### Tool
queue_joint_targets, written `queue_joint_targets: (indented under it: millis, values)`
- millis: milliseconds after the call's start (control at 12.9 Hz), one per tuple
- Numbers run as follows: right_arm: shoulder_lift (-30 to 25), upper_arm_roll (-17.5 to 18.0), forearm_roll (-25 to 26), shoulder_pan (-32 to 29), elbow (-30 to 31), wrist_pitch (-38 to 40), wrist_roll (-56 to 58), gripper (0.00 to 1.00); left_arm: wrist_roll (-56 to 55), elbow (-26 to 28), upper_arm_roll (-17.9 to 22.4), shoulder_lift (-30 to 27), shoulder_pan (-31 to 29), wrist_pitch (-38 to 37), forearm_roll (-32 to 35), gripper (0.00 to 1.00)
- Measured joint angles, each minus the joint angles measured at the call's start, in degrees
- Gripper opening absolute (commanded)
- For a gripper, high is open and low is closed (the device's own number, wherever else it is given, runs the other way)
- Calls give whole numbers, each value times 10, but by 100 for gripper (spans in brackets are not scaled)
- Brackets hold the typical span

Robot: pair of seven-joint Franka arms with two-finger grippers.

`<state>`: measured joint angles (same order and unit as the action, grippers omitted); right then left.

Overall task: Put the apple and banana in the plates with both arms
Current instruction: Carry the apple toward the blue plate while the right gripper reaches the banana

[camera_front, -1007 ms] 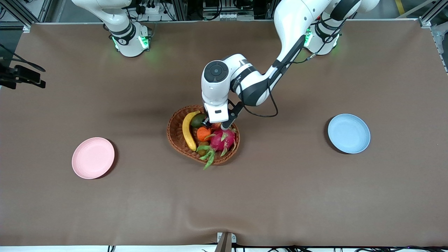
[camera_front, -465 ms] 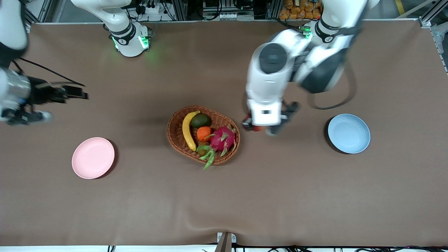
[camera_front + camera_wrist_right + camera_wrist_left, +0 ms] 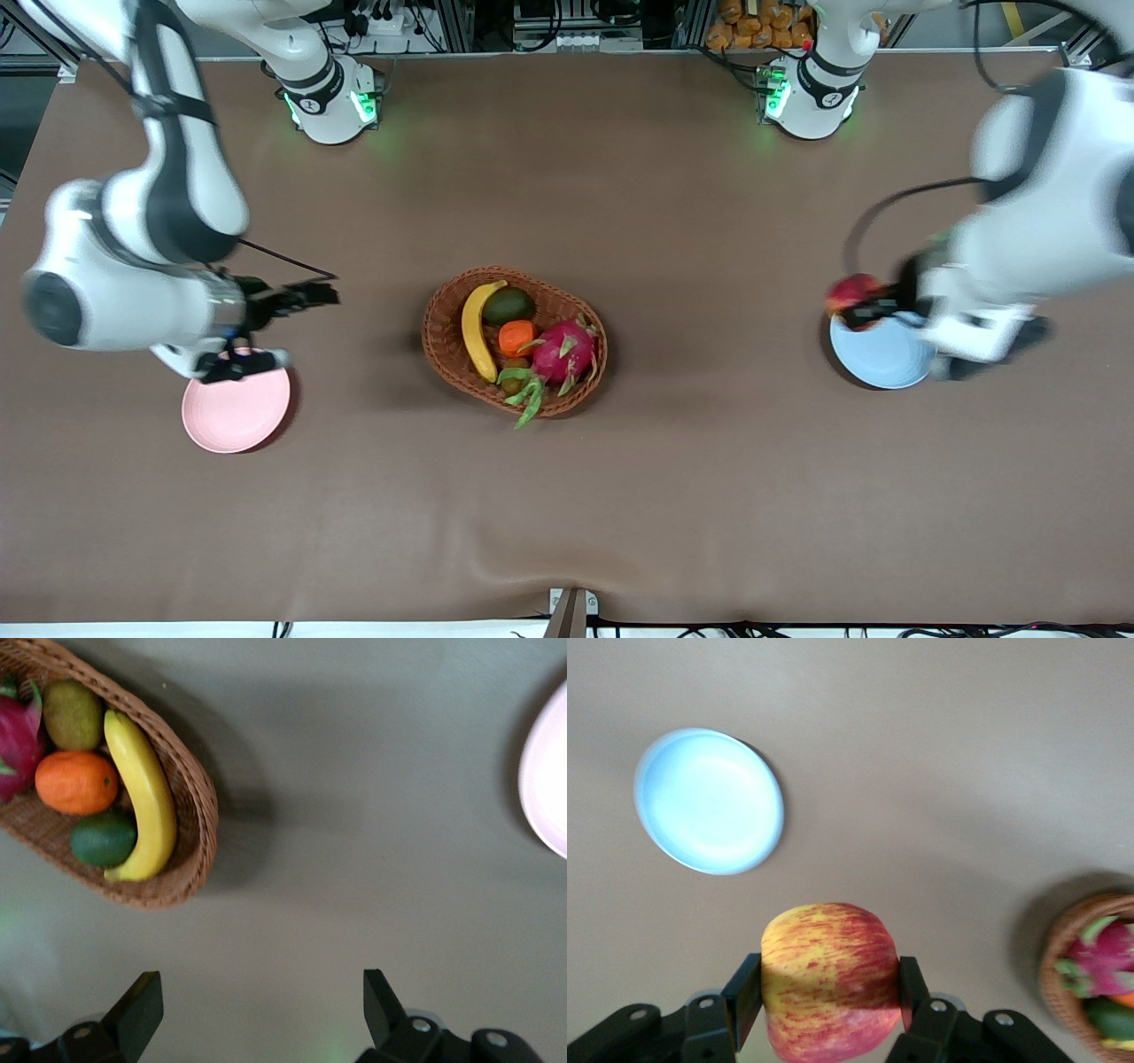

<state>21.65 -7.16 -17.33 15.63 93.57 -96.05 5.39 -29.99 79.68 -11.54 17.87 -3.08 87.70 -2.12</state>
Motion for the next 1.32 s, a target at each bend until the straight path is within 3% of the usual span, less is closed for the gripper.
queue_joint_targets:
  millis: [310, 542, 620, 852, 1162, 1317]
  values:
    - [32, 0, -21, 63, 43, -143, -51, 100, 89, 52, -1, -1, -95, 19, -4, 0]
    - [44, 0, -22, 90, 52, -178, -109, 100, 147, 121, -1, 1, -135, 73, -4, 0]
    - [45, 0, -22, 98, 52, -183, -132, 91, 159, 140, -1, 2, -143, 82, -4, 0]
    - [47, 0, -22, 121, 55, -199, -189, 77, 166, 176, -1, 2, -153, 104, -4, 0]
    - [74, 0, -23, 138, 61, -250, -219, 74, 177, 213, -2, 2, -157, 151, -4, 0]
    - [88, 0, -23, 146, 61, -268, -236, 66, 178, 218, -2, 2, -161, 155, -4, 0]
